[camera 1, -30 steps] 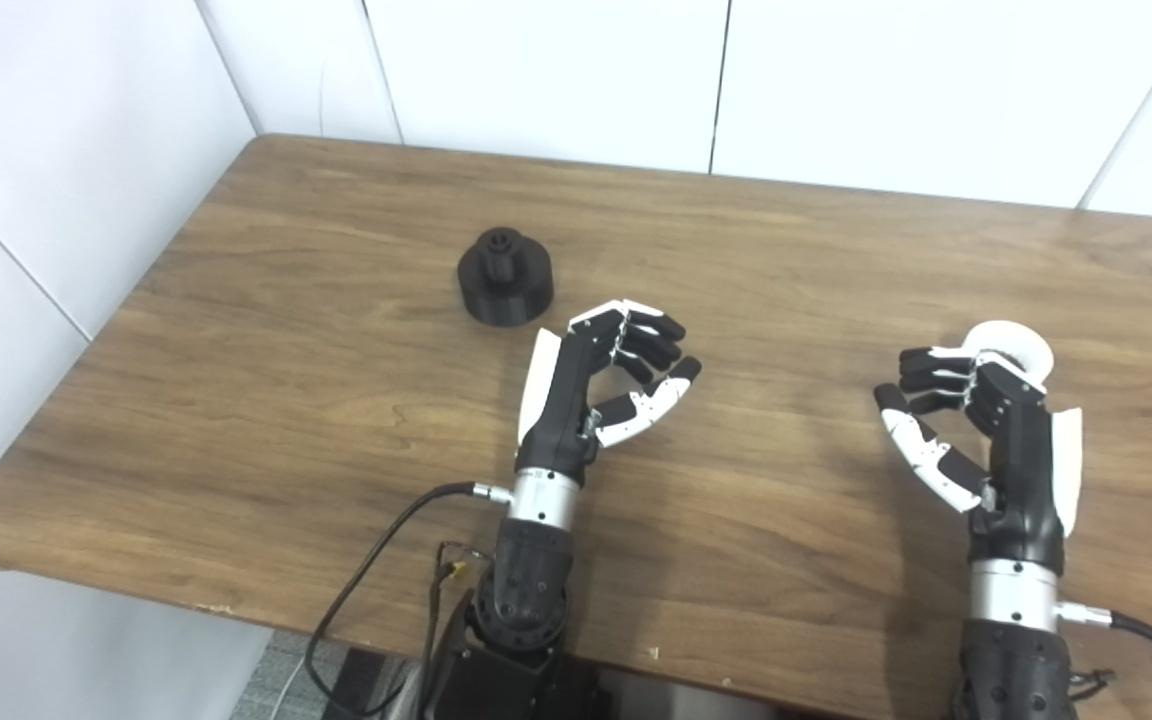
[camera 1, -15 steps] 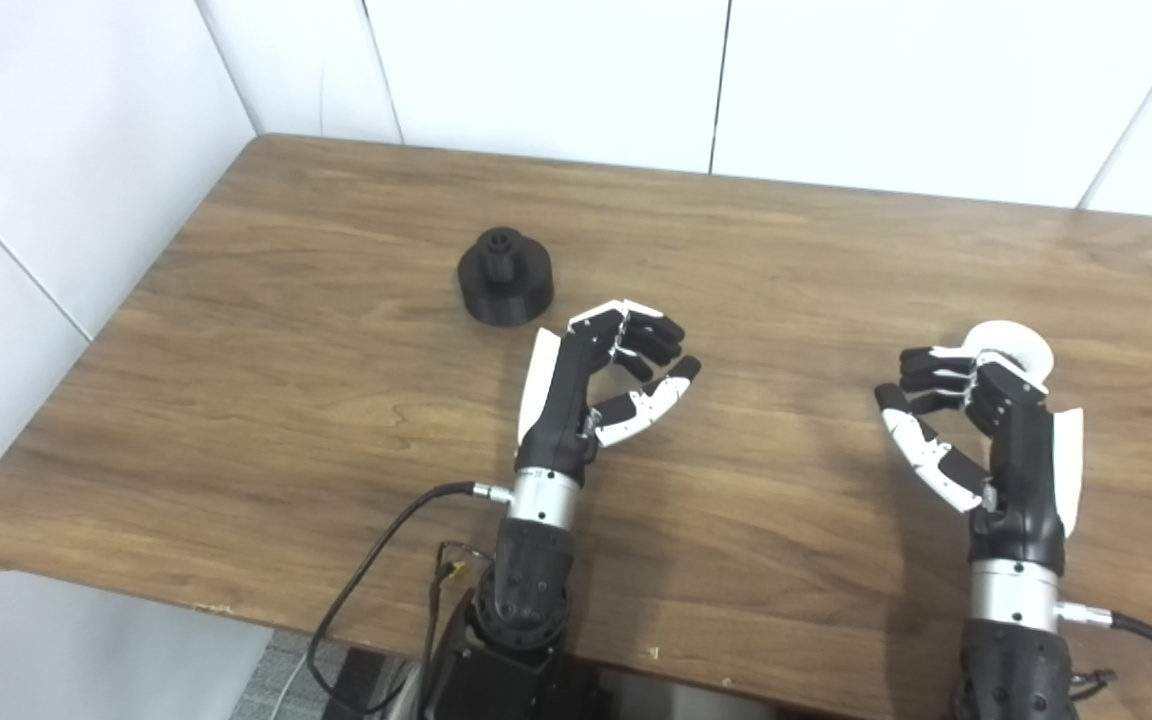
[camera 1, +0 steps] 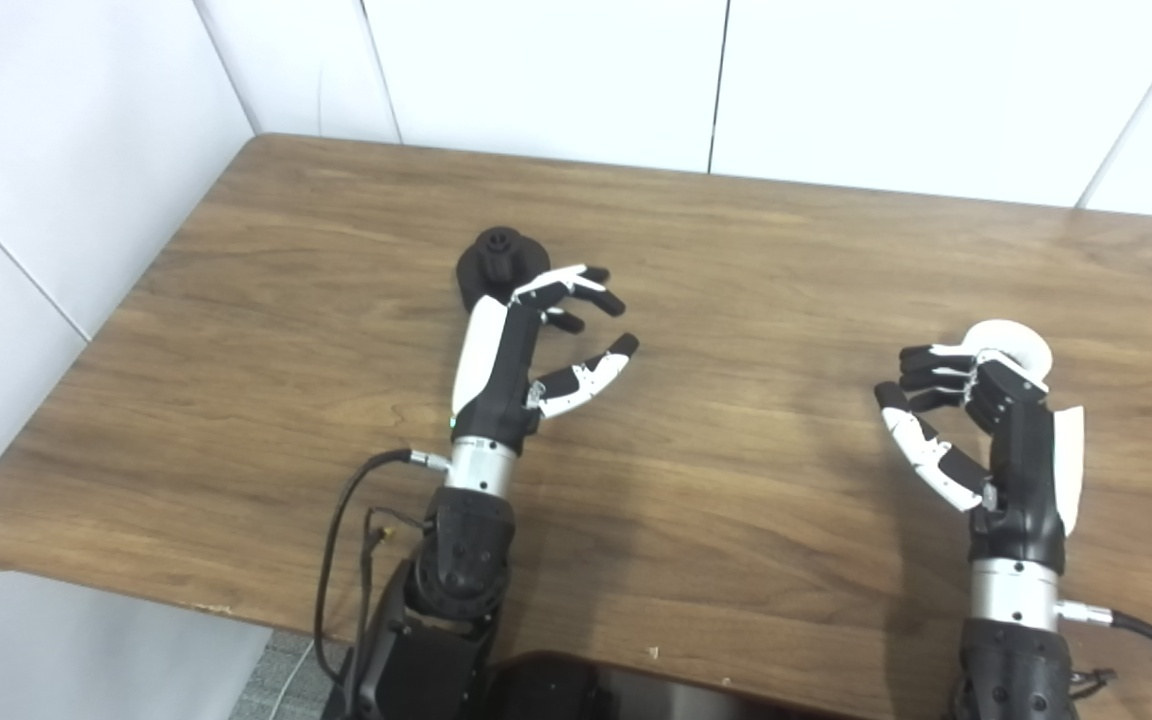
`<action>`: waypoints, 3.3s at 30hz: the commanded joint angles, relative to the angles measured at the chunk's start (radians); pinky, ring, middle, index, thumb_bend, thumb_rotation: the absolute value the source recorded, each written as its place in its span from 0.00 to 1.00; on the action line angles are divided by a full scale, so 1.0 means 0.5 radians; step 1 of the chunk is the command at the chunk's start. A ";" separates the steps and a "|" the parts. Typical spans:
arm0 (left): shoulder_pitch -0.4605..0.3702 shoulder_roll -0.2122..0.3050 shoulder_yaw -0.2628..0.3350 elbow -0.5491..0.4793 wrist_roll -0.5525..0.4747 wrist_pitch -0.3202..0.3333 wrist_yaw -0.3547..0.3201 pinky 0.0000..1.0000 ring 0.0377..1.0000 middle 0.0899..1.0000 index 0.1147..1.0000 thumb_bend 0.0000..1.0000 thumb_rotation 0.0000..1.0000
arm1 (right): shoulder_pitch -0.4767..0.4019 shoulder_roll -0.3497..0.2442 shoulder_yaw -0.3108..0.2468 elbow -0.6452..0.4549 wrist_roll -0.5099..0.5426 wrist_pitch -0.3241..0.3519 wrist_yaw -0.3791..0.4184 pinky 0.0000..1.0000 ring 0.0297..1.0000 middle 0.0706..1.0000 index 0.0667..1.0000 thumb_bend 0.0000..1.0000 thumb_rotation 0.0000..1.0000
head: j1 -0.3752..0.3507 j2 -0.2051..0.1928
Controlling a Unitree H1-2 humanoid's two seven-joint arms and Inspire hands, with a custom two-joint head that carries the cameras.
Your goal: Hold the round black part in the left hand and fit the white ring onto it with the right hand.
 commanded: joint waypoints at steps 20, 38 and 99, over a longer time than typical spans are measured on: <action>-0.363 0.514 0.201 -0.330 0.164 0.182 -0.205 0.83 0.89 0.87 0.83 0.61 0.36 | -0.010 0.004 -0.005 0.132 -0.001 -0.133 -0.012 0.45 0.53 0.58 0.46 0.50 0.14 | 0.021 -0.033; -0.525 0.875 0.191 -0.123 0.564 0.412 -0.406 1.00 1.00 1.00 0.96 0.98 0.60 | -0.020 0.007 -0.009 0.150 0.008 -0.129 -0.009 0.45 0.53 0.58 0.46 0.50 0.14 | 0.028 -0.051; -0.618 1.016 -0.261 0.346 0.890 0.721 -0.826 1.00 1.00 1.00 0.94 1.00 0.65 | 0.018 -0.017 -0.042 0.085 0.029 -0.139 0.010 0.45 0.53 0.56 0.46 0.50 0.14 | 0.013 -0.006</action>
